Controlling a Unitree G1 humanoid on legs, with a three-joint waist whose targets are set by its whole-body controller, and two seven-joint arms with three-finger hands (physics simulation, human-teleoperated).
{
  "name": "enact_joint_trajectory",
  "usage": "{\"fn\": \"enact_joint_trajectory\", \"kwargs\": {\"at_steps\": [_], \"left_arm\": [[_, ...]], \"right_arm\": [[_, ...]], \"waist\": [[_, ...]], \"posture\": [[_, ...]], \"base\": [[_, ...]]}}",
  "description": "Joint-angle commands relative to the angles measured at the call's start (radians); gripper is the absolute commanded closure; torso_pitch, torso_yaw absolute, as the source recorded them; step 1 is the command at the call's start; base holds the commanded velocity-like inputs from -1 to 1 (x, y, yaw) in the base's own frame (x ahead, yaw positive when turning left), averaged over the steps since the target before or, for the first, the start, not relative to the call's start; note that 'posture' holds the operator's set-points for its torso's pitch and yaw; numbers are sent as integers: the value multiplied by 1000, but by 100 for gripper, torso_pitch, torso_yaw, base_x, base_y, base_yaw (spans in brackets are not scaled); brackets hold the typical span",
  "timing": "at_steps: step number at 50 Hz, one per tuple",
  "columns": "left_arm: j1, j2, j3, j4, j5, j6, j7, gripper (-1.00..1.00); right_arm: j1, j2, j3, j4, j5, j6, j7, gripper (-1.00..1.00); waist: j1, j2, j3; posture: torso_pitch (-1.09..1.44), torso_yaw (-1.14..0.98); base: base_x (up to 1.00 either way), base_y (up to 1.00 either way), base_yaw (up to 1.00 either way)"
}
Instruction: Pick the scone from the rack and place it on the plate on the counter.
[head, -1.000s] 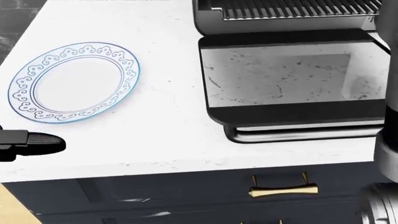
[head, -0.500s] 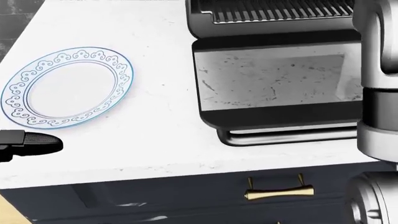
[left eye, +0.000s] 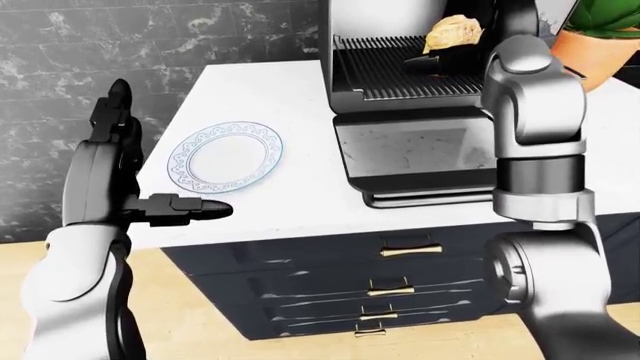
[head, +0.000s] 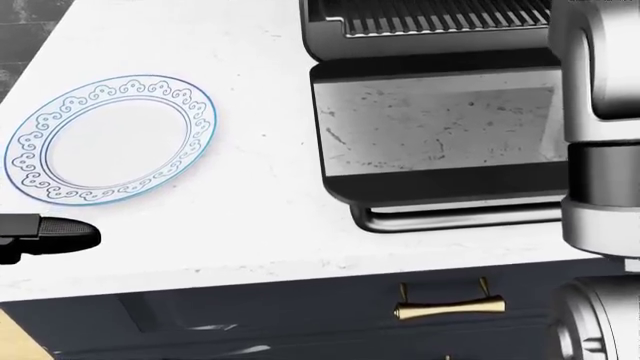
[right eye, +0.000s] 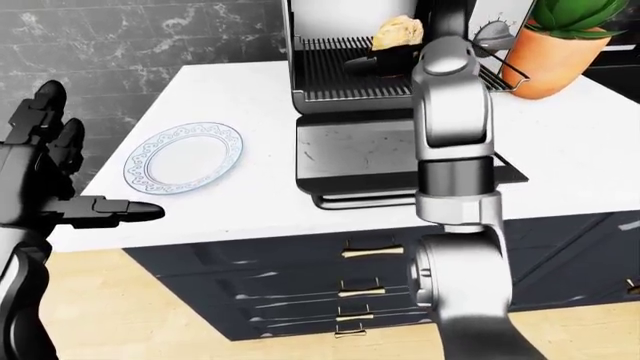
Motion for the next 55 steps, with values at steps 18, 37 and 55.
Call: {"fn": "enact_joint_trajectory", "kwargs": {"at_steps": [18,37,55], "left_arm": [[-12,14,20,-50,2,-17,-2,-100],[-40,33,21,-60,5,16,-7,-100],[-26,31,36,-93,-1,30,-13,-100]], "right_arm": [[-23,-15,-6,-58,-2,-11,10,-41],[-11,-19,-9,-133,-12,38,55,49],[-60,-15,-2,-267,8,128,63,100]], "waist": [[0,2,-27],[-1,1,-27],[0,3,-22]], "posture": [[0,0],[0,0],[0,0]], "base": [[0,0,0],[0,0,0],[0,0,0]]}}
